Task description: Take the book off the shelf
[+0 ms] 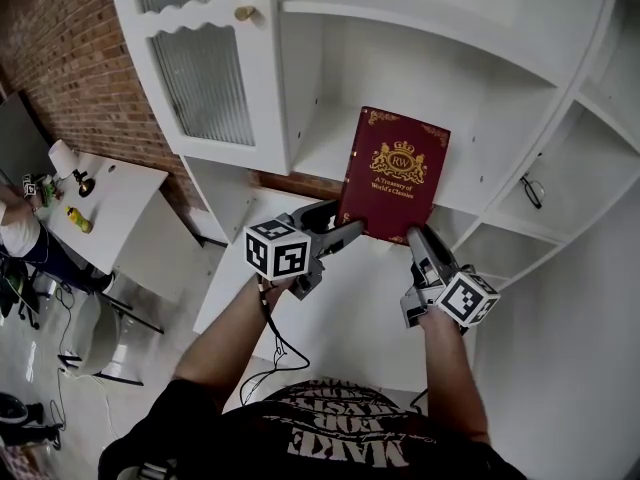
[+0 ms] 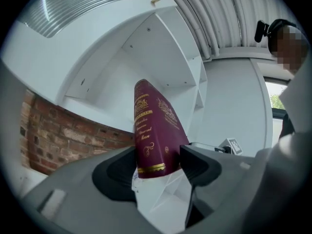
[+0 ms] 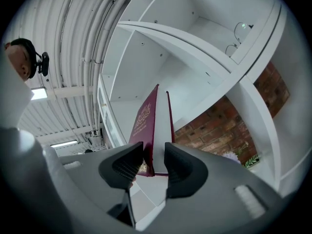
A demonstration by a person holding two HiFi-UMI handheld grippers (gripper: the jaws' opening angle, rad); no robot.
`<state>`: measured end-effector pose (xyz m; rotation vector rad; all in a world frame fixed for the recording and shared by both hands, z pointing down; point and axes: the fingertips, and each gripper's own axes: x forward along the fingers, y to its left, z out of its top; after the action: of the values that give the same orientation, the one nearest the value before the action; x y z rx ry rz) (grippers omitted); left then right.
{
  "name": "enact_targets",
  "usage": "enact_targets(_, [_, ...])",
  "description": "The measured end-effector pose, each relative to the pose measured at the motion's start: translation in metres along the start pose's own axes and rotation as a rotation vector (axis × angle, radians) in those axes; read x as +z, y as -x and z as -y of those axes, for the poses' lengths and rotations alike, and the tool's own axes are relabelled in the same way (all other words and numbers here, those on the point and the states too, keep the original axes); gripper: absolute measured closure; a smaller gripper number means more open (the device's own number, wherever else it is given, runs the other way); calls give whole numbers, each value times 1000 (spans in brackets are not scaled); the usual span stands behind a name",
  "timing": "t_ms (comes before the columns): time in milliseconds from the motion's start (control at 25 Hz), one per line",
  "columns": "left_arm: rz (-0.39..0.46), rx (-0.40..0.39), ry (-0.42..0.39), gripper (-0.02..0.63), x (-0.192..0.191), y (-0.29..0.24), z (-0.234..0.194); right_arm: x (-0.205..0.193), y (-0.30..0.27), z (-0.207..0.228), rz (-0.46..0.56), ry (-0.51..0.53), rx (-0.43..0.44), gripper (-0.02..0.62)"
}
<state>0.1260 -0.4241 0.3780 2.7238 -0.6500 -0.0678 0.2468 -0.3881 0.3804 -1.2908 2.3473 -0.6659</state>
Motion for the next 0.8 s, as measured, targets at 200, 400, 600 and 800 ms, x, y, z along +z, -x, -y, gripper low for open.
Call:
enact_targets(200, [12,31,-25,320,-2,4,9,0,6,-2,-8,80,-36,453])
enact_targets(400, [48,33,-11,324,-1,14,17,0,12,-15,11,126,-42,454])
enact_targets(600, [85,14,-48,324,8,29,33,4,22,-38,40,215,-39,456])
enact_targets(800, [137,-15,-111,327,23,48,54,11,34,-69,73,297,-27,457])
